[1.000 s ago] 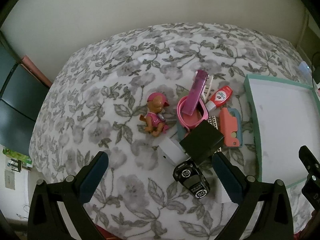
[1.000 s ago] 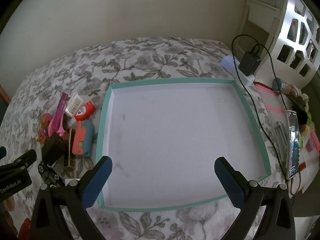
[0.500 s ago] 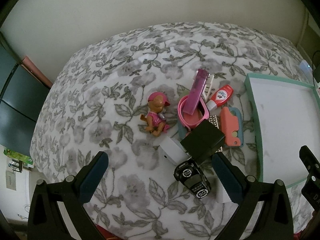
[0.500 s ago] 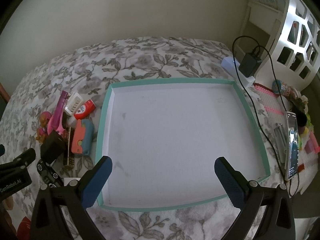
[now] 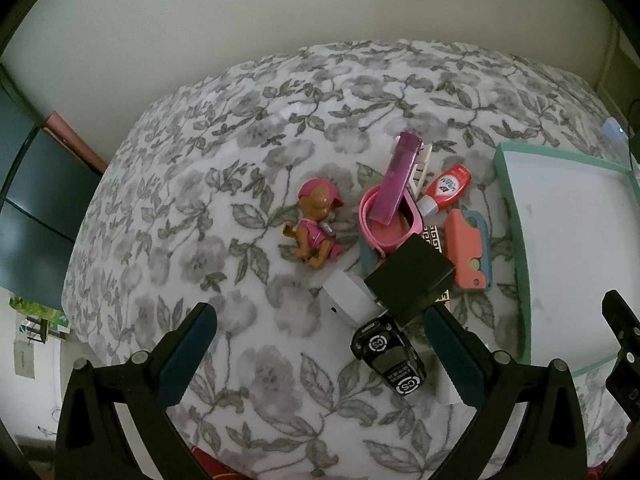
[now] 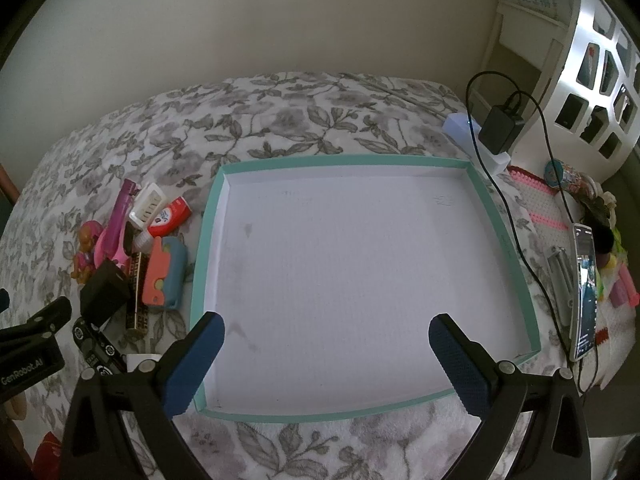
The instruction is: Organize rigid objects
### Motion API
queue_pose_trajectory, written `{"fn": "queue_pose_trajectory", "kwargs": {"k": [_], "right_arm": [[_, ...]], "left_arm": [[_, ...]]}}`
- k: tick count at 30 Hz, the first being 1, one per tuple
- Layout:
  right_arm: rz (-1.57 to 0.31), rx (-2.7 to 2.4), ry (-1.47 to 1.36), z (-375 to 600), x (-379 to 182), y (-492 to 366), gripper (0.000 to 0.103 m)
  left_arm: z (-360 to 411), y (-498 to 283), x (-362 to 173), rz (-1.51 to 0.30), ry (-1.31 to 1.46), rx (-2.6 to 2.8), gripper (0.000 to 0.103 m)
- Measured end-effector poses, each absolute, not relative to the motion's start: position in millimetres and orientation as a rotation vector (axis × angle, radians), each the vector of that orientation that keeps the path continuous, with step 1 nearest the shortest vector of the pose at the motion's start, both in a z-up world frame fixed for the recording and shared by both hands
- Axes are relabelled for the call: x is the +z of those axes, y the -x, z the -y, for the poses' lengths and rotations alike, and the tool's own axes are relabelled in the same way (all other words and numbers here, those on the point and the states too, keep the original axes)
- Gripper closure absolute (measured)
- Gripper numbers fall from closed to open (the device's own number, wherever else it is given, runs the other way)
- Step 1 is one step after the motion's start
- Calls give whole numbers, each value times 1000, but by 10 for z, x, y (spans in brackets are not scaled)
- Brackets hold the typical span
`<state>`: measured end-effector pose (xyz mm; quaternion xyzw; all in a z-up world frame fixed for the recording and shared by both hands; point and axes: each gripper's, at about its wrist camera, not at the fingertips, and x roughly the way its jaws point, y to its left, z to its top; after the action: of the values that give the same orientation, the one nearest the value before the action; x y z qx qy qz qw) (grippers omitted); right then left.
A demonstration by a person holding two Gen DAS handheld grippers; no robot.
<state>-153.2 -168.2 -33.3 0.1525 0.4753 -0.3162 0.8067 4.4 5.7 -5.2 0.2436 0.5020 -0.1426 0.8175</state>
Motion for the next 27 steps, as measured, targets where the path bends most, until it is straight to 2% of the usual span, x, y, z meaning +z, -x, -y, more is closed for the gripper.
{"fn": "queue_pose_trajectory", "kwargs": {"k": [27], "right_arm": [[-1033,-644,-293,1608,-349,1475,0]], "left_arm": [[-94,-83,-88,-1104,-484,-284,0]]}}
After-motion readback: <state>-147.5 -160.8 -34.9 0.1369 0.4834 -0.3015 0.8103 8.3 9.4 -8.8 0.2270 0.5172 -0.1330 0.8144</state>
